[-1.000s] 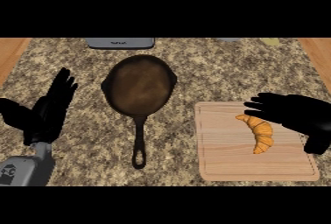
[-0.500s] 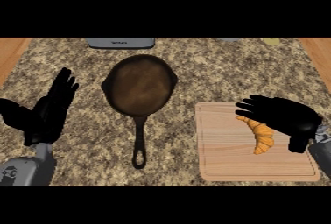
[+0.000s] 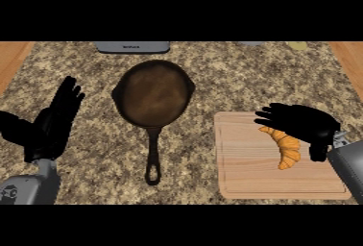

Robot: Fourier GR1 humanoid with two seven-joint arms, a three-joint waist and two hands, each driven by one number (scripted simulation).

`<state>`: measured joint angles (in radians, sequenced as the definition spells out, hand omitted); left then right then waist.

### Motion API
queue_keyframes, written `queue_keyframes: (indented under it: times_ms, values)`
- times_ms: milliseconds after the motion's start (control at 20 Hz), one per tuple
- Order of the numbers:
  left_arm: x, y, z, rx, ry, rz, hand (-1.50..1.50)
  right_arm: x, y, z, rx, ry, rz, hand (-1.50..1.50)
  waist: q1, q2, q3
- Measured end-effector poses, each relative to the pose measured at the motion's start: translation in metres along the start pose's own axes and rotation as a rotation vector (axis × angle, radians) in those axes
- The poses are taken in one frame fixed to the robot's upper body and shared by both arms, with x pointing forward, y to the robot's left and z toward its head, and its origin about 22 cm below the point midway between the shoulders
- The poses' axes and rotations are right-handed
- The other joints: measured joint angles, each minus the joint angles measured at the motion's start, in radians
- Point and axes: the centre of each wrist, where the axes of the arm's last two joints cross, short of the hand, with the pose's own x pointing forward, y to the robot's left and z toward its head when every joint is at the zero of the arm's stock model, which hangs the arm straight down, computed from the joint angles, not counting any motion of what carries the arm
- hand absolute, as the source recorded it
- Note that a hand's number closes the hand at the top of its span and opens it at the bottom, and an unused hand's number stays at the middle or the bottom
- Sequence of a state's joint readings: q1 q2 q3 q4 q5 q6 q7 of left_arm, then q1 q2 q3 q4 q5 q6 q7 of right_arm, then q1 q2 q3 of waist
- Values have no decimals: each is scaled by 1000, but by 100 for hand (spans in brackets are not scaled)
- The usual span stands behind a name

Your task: Pick the croissant from the cutting board and place it in the pan

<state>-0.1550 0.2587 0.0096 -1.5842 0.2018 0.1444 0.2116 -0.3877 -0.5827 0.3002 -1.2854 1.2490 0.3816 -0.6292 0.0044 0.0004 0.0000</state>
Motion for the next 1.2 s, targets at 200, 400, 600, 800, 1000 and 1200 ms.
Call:
queue_keyframes:
  times_ms: [200,400,600,800,1000,1200]
  values:
    - [3,1,-2,-1,2,4,0,7,9,-15,-8,-7,-13,-150,-1,0,0]
    - [-2,6,1,-3,1,4,0,10,20,-23,-7,-21,-34,-150,-1,0,0]
    - [0,5,2,-7,2,3,0,10,32,-35,22,-24,-44,150,0,-1,-1]
    - [4,1,2,-6,0,2,0,8,35,-42,19,-77,-24,150,0,-4,-6]
    - [7,-1,-1,-6,-1,2,0,7,39,-46,-9,-111,-12,150,0,-7,-9]
    - [2,4,0,-4,-1,4,0,2,44,-48,-33,-144,-13,150,1,-10,-13]
